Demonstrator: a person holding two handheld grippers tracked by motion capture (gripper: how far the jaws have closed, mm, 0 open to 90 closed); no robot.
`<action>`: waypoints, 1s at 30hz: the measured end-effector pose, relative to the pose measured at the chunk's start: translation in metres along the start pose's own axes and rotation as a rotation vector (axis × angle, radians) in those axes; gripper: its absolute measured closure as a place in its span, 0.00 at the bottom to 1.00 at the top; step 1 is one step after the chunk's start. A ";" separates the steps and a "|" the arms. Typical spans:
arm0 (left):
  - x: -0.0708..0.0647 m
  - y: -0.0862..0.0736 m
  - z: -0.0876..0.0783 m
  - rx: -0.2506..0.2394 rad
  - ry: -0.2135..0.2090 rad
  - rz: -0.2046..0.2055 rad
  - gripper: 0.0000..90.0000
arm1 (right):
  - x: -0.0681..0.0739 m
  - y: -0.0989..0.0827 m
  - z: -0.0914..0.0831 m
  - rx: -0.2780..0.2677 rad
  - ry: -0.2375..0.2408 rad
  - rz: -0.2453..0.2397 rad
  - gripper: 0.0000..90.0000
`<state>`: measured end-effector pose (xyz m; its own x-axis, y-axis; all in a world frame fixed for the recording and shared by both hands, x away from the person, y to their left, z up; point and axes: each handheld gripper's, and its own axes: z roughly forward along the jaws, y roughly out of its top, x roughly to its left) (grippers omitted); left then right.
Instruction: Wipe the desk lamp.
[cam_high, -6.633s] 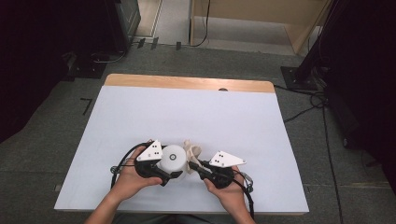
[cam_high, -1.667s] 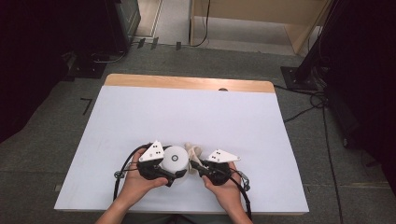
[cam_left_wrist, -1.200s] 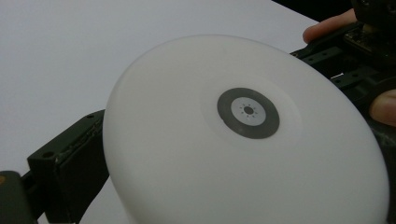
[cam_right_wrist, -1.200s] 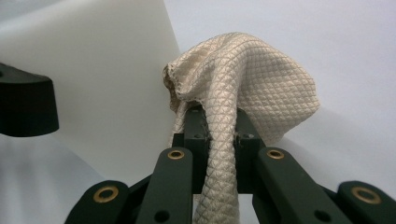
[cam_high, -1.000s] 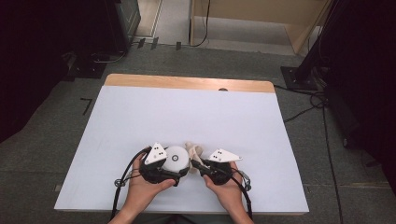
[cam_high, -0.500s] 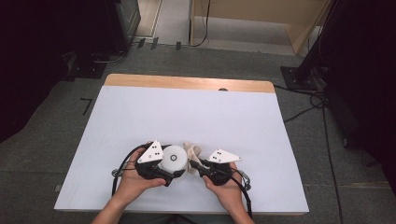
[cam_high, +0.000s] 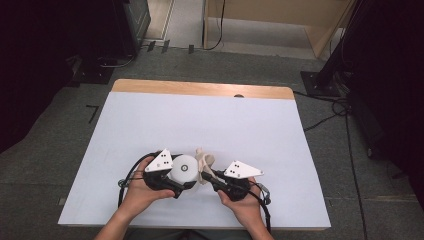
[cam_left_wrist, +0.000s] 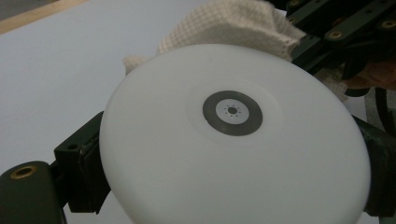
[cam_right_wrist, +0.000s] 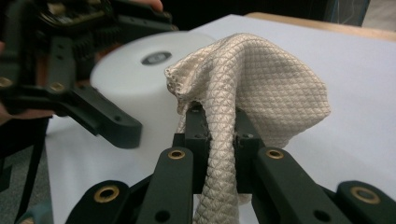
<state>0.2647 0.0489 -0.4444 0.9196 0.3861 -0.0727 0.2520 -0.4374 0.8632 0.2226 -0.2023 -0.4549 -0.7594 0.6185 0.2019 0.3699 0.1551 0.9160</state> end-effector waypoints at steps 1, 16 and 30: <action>0.000 0.000 0.000 -0.001 -0.001 -0.001 0.08 | 0.001 0.002 -0.002 -0.007 0.001 -0.004 0.91; 0.000 -0.001 0.000 -0.007 0.001 0.002 0.08 | -0.003 -0.015 0.009 0.097 -0.001 0.032 0.91; 0.001 -0.004 0.001 -0.028 -0.002 -0.008 0.08 | -0.004 -0.019 0.021 0.210 -0.044 0.075 0.91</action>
<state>0.2652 0.0499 -0.4482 0.9182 0.3878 -0.0810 0.2509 -0.4111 0.8764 0.2299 -0.1918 -0.4808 -0.7030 0.6670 0.2469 0.5312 0.2615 0.8059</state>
